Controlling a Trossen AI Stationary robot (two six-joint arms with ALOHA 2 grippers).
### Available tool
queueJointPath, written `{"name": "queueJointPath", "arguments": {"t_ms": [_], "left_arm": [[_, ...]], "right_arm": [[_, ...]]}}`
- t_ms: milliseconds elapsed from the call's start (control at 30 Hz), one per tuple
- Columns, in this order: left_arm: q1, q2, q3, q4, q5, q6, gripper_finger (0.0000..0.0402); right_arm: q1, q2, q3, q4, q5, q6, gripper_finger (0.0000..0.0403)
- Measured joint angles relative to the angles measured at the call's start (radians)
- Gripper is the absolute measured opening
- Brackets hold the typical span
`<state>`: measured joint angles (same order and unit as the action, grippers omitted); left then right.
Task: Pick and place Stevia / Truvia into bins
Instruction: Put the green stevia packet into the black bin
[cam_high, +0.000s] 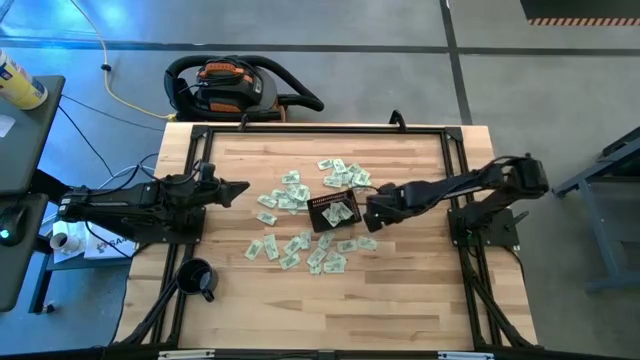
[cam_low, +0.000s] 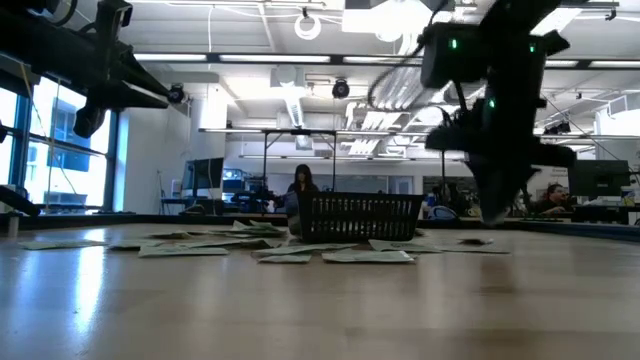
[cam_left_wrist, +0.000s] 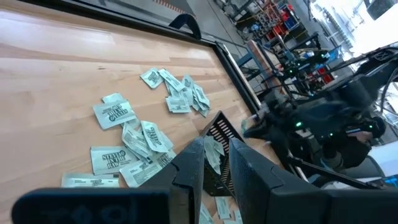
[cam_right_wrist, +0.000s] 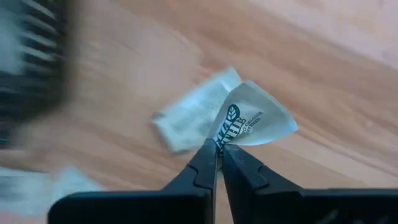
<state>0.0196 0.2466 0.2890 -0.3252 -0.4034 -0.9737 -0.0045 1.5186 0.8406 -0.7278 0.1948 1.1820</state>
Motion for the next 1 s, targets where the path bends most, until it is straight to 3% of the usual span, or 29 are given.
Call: {"name": "queueJointPath", "arguments": {"t_ms": [100,233,400,567,667,800,1000], "left_arm": [[0.0,0.0,0.0,0.0,0.0,0.0,0.0111],[0.0,0.0,0.0,0.0,-0.013,0.001,0.0111],[0.0,0.0,0.0,0.0,-0.019,0.009,0.0111],[0.0,0.0,0.0,0.0,-0.019,0.01,0.0111],[0.0,0.0,0.0,0.001,-0.018,0.007,0.0111],[0.0,0.0,0.0,0.001,0.013,0.004,0.0111],[0.0,0.0,0.0,0.001,0.032,0.003,0.0111]], "right_arm": [[-0.005,-0.043,0.033,0.031,0.025,-0.018,0.0006],[-0.026,-0.054,0.095,0.233,-0.028,-0.158,0.0005],[-0.082,0.048,0.182,0.34,-0.091,-0.227,0.0008],[-0.126,0.204,0.271,0.342,-0.264,-0.328,0.0011],[-0.125,0.25,0.336,0.32,-0.27,-0.363,0.0016],[-0.126,0.27,0.412,0.21,-0.231,-0.401,0.0059],[-0.112,0.269,0.515,-0.061,-0.146,-0.496,0.0168]]}}
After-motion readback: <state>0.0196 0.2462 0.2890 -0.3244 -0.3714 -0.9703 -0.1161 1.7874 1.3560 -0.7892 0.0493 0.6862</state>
